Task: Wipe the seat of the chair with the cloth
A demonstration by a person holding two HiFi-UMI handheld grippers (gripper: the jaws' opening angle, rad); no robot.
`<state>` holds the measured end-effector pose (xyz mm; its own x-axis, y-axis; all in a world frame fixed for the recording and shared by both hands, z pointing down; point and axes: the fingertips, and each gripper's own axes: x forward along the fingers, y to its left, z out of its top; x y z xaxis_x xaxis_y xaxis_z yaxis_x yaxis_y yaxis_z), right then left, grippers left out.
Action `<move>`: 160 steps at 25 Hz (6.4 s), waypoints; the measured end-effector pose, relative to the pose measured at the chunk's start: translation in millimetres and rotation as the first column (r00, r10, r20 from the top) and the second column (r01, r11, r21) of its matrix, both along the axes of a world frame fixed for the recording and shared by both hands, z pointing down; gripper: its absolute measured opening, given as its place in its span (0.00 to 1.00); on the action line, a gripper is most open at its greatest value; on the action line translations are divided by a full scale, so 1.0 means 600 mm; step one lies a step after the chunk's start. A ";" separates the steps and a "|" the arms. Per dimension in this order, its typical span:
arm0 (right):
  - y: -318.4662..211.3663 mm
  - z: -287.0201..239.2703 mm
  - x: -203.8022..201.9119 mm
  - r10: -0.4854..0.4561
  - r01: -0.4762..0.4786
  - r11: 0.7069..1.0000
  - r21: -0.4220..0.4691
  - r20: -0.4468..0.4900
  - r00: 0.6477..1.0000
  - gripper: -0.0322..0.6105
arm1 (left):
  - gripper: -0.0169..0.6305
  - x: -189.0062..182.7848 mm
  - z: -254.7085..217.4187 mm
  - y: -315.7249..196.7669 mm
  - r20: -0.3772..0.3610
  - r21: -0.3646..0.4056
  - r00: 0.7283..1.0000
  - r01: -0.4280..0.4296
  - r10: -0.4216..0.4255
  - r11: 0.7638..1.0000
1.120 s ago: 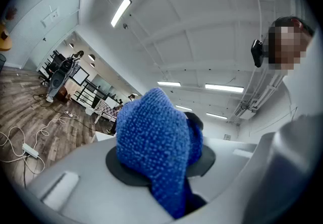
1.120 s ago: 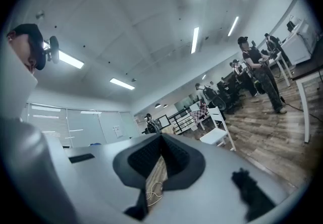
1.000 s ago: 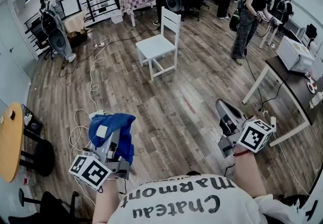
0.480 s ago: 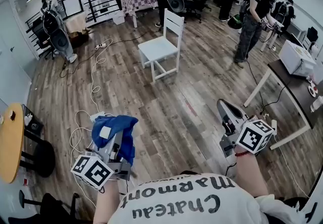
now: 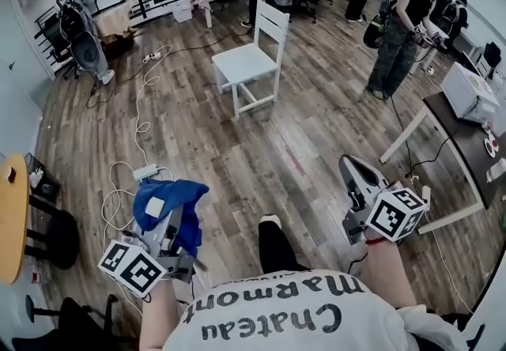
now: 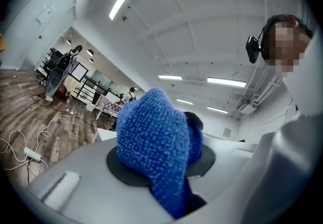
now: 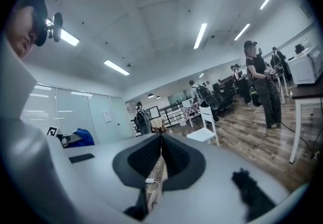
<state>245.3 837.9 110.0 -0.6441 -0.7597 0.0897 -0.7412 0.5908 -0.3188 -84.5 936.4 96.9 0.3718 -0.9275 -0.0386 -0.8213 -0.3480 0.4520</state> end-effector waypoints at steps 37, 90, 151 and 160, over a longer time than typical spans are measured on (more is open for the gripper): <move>-0.553 0.065 -0.122 -0.230 0.231 0.968 -0.098 0.027 0.973 0.07 | 0.21 0.053 0.050 -0.530 0.051 -0.148 0.997 -0.056 0.064 0.987; -1.449 0.134 -0.435 -0.089 0.085 0.983 -0.160 -0.012 0.996 0.07 | 0.21 -0.294 0.097 -1.504 -0.065 -0.181 0.988 -0.152 0.142 0.972; -1.692 0.839 -0.427 0.419 -0.345 0.660 -0.667 -0.054 0.906 0.07 | 0.21 -0.006 1.043 -2.422 0.511 -0.559 0.651 -0.244 0.561 0.792; -1.620 0.847 -0.356 0.497 -0.392 0.631 -0.669 -0.039 0.867 0.07 | 0.19 0.105 1.040 -2.329 0.605 -0.482 0.536 -0.343 0.589 0.807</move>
<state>31.7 -133.9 618.5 -0.2878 -0.7466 0.5998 -0.7760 -0.1852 -0.6029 -21.3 -461.2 720.6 0.5469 -0.5310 0.6473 -0.6697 -0.7414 -0.0424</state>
